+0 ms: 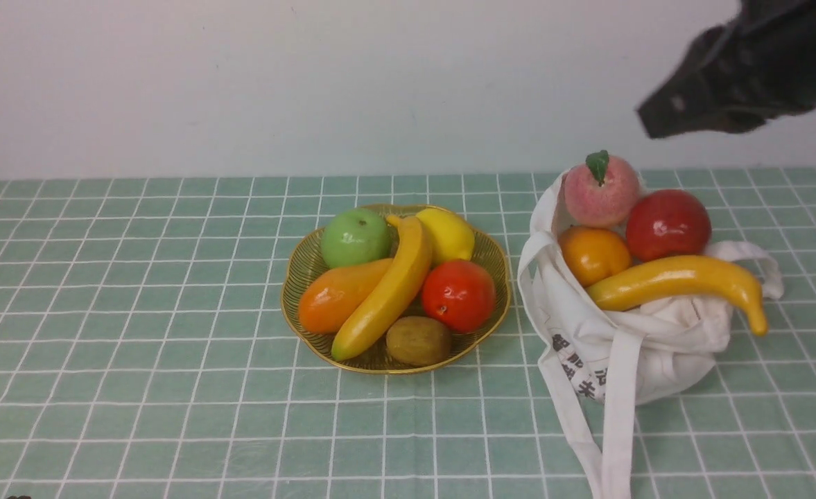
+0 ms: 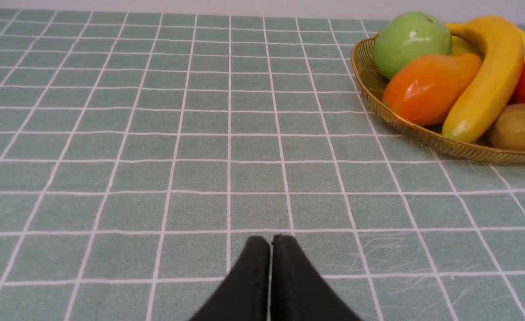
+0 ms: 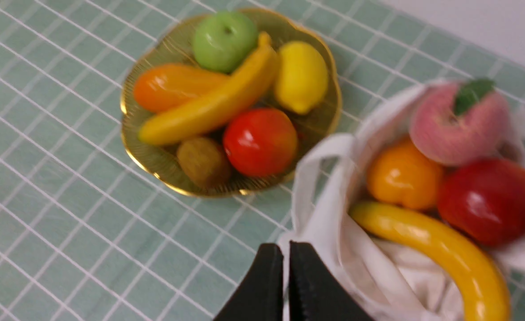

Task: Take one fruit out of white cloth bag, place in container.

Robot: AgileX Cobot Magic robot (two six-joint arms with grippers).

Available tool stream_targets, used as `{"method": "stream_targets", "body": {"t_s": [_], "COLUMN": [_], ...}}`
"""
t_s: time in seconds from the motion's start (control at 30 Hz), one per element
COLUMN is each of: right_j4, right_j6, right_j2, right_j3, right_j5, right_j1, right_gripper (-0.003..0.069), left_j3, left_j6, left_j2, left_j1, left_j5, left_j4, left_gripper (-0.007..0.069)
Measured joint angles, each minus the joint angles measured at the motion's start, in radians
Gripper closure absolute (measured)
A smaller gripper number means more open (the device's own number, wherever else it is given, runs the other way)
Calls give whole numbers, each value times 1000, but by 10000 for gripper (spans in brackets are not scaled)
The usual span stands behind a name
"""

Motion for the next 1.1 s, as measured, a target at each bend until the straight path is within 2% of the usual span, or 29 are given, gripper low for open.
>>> {"method": "stream_targets", "body": {"t_s": [0.17, 0.3, 0.47, 0.57, 0.77, 0.9, 1.1], "right_j4": [-85, -108, -108, -103, -99, -96, -95], "right_j6": [83, 157, 168, 167, 166, 166, 166], "right_j2": [-155, -398, -640, -800, -902, -914, -915], "right_j3": [91, 296, 580, 834, 1098, 1157, 1217], "right_j5": [21, -19, -296, -607, -1001, -1087, -1108], "right_j1": [0, 0, 0, 0, 0, 0, 0], "right_gripper": [671, 673, 673, 673, 673, 673, 674], "left_j3": [0, 0, 0, 0, 0, 0, 0], "left_j6": [0, 0, 0, 0, 0, 0, 0], "left_j2": [0, 0, 0, 0, 0, 0, 0], "left_j1": [0, 0, 0, 0, 0, 0, 0], "left_j5": [0, 0, 0, 0, 0, 0, 0], "left_j4": [0, 0, 0, 0, 0, 0, 0], "left_gripper": [632, 632, 632, 632, 632, 632, 632]}}
